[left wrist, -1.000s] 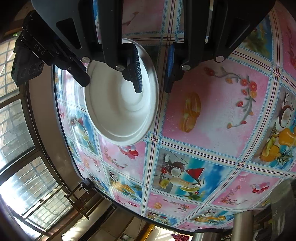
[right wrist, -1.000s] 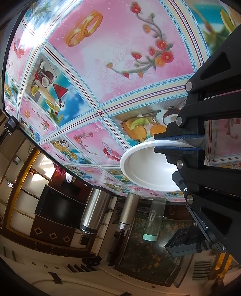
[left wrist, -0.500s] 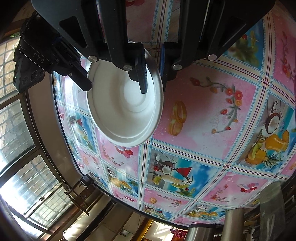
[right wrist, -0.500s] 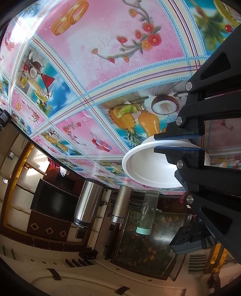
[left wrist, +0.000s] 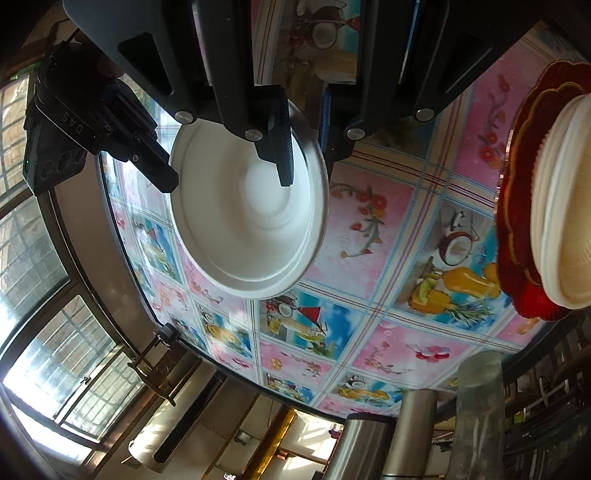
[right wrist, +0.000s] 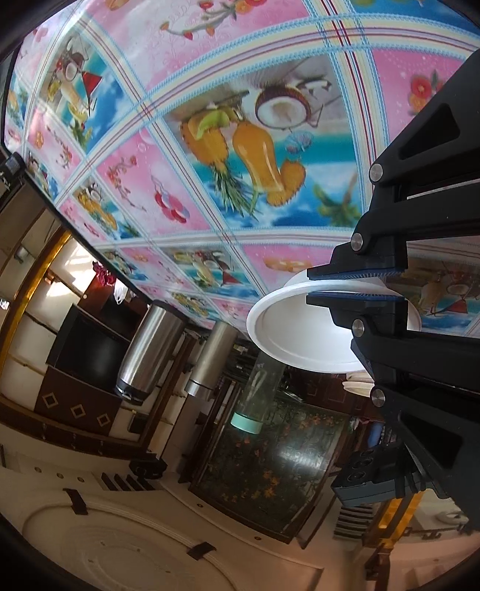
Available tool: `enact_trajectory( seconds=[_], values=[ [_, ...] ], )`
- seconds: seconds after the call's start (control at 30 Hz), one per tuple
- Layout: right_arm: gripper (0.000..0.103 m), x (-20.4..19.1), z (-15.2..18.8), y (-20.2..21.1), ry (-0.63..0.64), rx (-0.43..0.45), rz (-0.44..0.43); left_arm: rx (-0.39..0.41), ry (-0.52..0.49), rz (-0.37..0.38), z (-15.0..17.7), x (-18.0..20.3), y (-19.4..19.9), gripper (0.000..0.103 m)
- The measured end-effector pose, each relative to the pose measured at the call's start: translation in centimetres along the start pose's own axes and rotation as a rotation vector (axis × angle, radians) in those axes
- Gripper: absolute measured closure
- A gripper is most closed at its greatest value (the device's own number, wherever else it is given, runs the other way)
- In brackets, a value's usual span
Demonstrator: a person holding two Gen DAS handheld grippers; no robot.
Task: Organize plates and bowls
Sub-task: 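Lower the white paper plate onto the bowls atop the red plates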
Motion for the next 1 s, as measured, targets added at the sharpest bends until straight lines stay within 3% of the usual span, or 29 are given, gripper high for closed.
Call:
enact_trajectory(
  seconds=[0.27, 0.5, 1.0],
  values=[
    [0.096, -5.2, 2.6, -1.7, 0.058, 0.003, -0.110, 0.137, -0.030, -0.062, -0.3, -3.0, 6.0, 0.093],
    [0.096, -10.9, 4.8, -4.4, 0.133, -0.038, -0.153, 0.251, -0.011, -0.116, -0.5, -6.9, 11.0, 0.093],
    [0.095, -19.4, 8.4, -9.7, 0.237, -0.124, -0.207, 0.366, 0.101, -0.165, -1.0, -14.3, 16.4, 0.092]
  ],
)
Point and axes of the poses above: each gripper's, at about its wrist camera, not at the fingertips, and y roughly against the way its jaws point, x to its right, z to its underside, the point moved 9 cm from there along -y, roughly the way its jaws point, and after that the axes turned 5 degrees about -x, right-handed, at the moved point
